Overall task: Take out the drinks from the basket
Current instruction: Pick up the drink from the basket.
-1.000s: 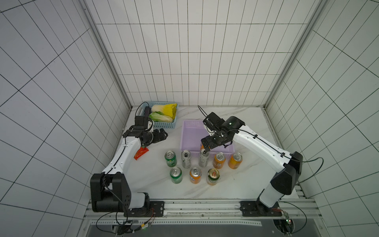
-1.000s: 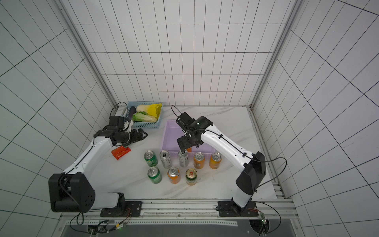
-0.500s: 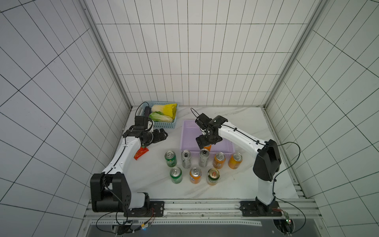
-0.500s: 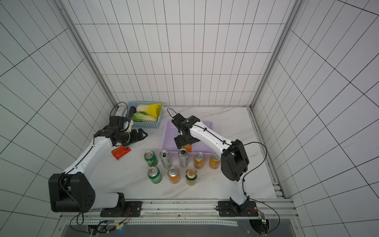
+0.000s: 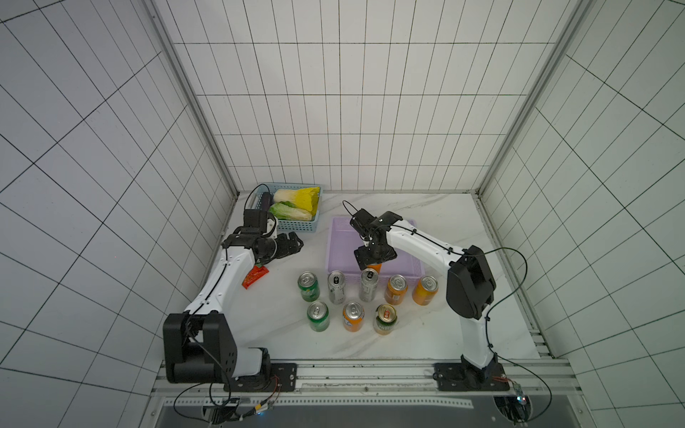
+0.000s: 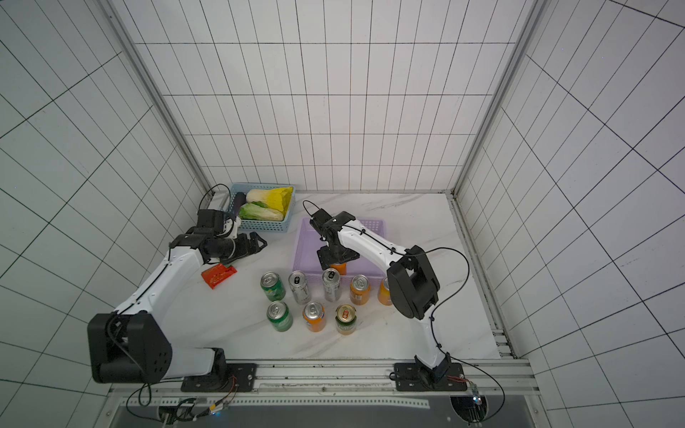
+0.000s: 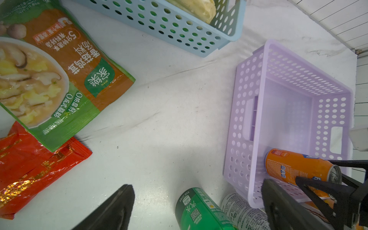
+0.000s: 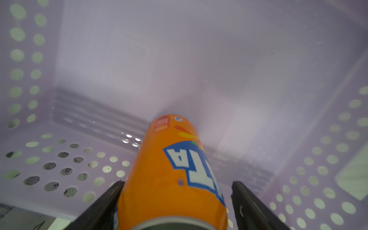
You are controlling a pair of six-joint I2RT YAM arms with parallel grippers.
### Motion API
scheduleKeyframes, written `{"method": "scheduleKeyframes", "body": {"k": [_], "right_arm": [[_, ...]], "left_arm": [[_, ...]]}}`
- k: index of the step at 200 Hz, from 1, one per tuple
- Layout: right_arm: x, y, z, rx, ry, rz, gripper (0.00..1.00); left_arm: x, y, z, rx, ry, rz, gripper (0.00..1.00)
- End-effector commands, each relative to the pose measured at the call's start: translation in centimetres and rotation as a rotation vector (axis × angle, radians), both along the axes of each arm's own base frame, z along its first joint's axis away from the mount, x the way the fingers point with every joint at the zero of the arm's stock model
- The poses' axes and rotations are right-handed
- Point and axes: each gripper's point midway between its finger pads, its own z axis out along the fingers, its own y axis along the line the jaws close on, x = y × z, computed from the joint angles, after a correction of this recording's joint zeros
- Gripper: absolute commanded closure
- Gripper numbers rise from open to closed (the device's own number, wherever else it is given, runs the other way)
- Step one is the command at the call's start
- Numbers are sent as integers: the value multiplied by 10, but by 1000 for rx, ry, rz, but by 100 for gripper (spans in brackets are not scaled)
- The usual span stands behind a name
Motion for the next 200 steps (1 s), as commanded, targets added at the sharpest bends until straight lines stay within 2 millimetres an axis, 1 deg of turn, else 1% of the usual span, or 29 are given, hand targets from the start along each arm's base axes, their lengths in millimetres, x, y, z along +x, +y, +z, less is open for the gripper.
{"method": "scheduleKeyframes", "body": {"k": [1, 39, 86, 107, 142, 200], "right_arm": [[4, 0, -5, -1, 3, -25, 18], [1, -1, -9, -2, 17, -29, 23], [-2, -3, -11, -1, 24, -33, 27], [0, -4, -2, 7, -1, -33, 28], [6, -7, 22, 26, -57, -30, 29], [6, -16, 50, 59, -66, -11, 29]], "left_arm": [[0, 1, 2, 5, -12, -7, 2], [0, 1, 2, 4, -11, -5, 2], [1, 2, 1, 5, -10, -4, 2], [1, 1, 1, 5, -9, -6, 2], [1, 2, 1, 5, -10, -5, 2], [0, 1, 1, 4, -9, -5, 2]]}}
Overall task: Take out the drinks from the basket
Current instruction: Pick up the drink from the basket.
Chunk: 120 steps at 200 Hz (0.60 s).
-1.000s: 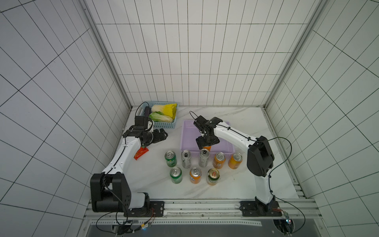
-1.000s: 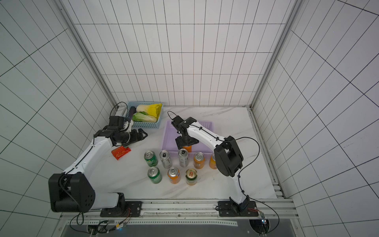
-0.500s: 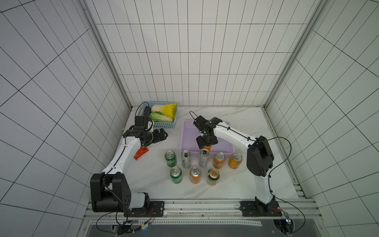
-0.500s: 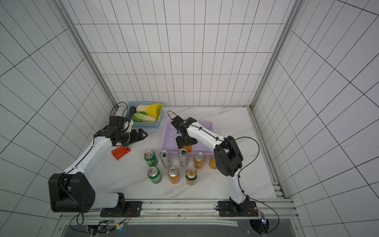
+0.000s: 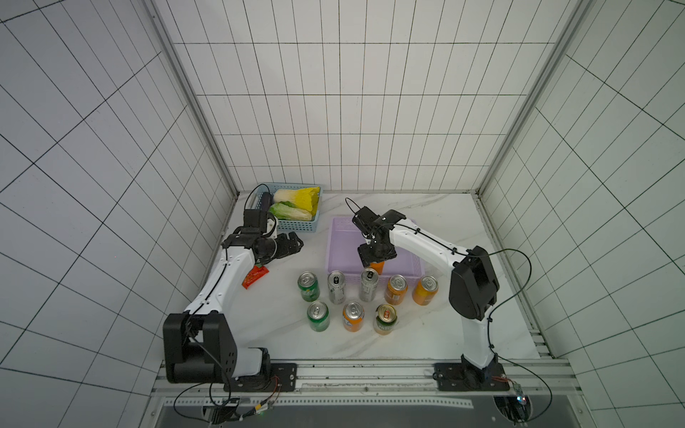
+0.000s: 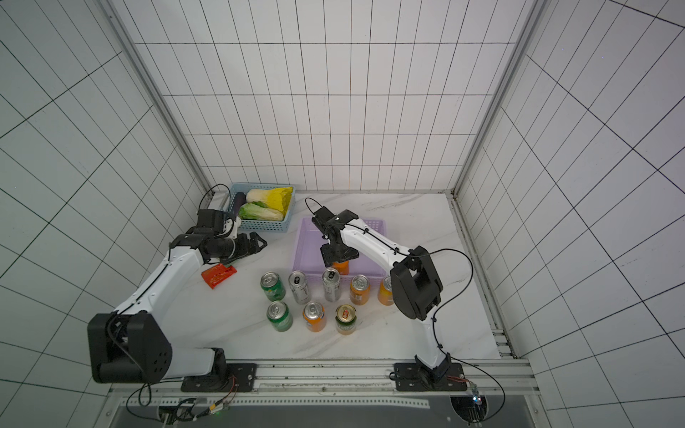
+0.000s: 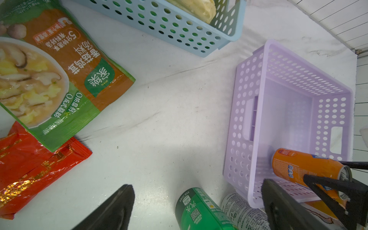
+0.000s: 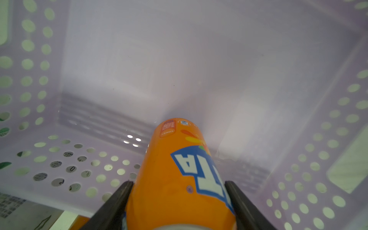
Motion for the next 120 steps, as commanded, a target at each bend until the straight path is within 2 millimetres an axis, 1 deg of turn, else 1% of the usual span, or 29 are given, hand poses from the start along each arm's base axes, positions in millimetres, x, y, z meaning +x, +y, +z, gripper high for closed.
{"method": "scheduleKeyframes", "body": {"k": [1, 76, 120], "right_arm": [[2, -10, 38, 38, -49, 7, 29], [-4, -22, 66, 40, -65, 38, 29], [-10, -32, 93, 53, -85, 48, 29]], "left_arm": [[0, 2, 1, 5, -9, -5, 2], [1, 2, 1, 6, -9, -4, 2], [1, 2, 1, 5, -8, -4, 2]]}}
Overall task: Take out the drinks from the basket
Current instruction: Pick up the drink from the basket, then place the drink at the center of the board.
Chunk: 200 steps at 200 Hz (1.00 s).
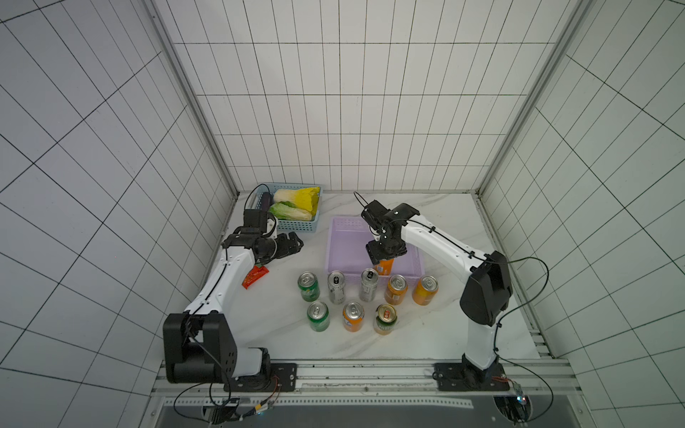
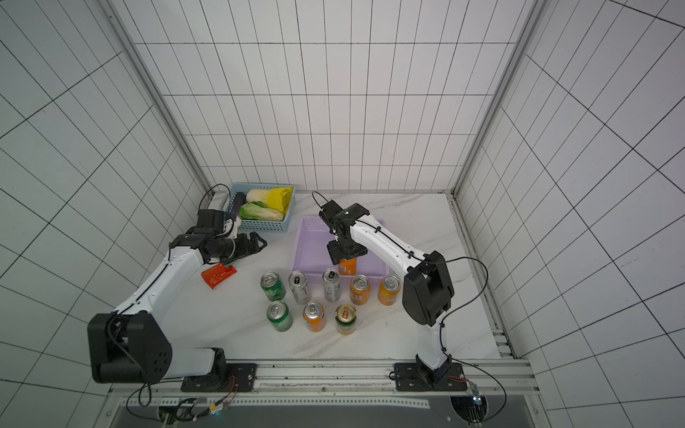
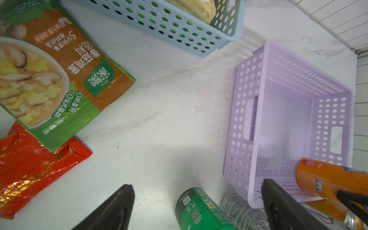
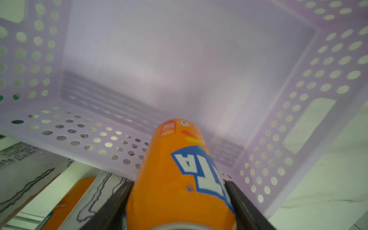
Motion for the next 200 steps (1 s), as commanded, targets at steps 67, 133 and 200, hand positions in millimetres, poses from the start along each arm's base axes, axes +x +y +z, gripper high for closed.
{"method": "scheduleKeyframes", "body": {"k": [67, 133, 200], "right_arm": [[-18, -22, 99, 115, -99, 31, 29], [-44, -49, 137, 121, -112, 27, 29], [-72, -80, 134, 103, -102, -22, 29]], "left_arm": [[0, 1, 1, 3, -8, -5, 2], [1, 1, 1, 3, -7, -6, 2], [1, 1, 0, 2, -5, -5, 2]]}}
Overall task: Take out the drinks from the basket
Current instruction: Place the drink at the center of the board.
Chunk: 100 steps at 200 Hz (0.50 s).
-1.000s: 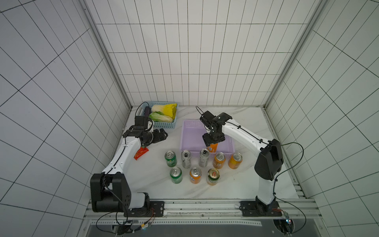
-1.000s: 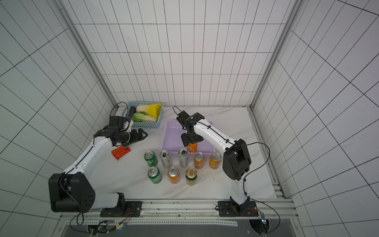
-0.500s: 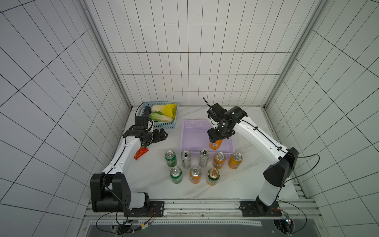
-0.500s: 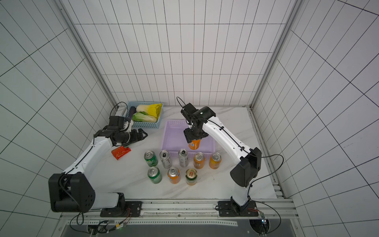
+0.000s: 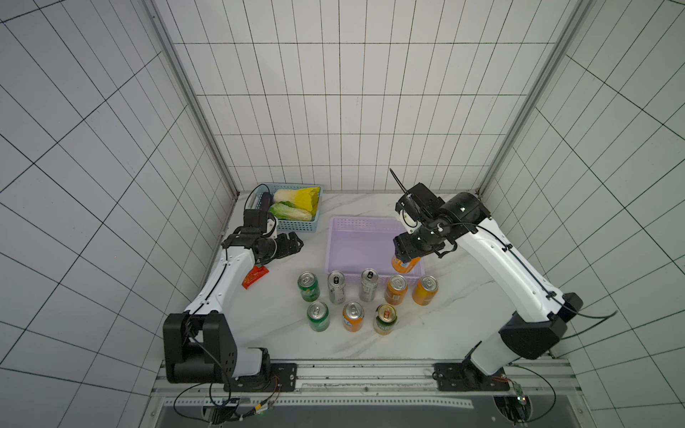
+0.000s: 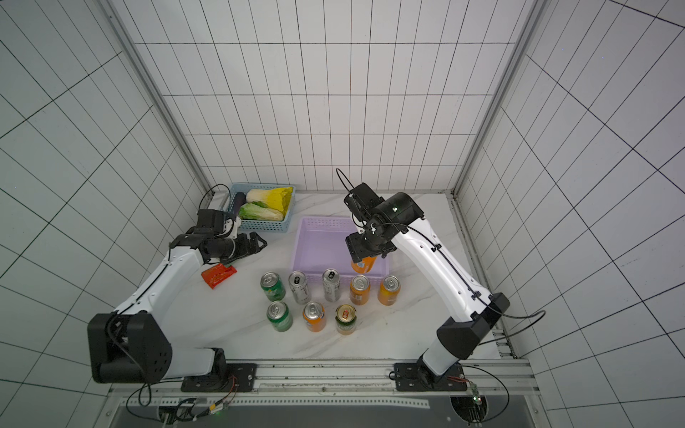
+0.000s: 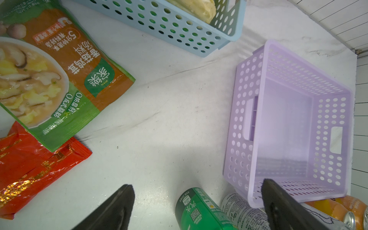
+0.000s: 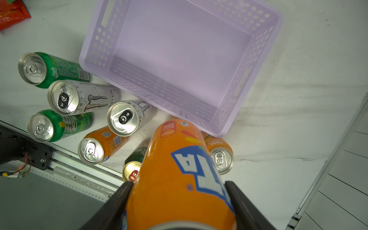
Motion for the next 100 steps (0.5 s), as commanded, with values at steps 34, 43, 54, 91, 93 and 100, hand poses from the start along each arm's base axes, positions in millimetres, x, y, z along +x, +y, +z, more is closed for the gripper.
{"method": "scheduleKeyframes", "body": {"k": [34, 43, 54, 91, 93, 100], "right_arm": [[-26, -32, -10, -22, 29, -70, 29], [-29, -36, -13, -23, 33, -85, 30], [-34, -39, -16, -21, 39, -99, 30], [-52, -45, -30, -3, 50, -138, 30], [-53, -45, -32, -4, 52, -140, 30], [-55, -47, -36, -1, 52, -152, 30]], "left_arm": [[1, 2, 1, 4, -8, -4, 2], [1, 2, 1, 6, -10, -4, 2], [1, 2, 2, 7, -11, -5, 2], [1, 2, 1, 8, -10, -4, 2], [1, 2, 1, 9, -11, -4, 2], [2, 2, 2, 8, -13, -4, 2]]}}
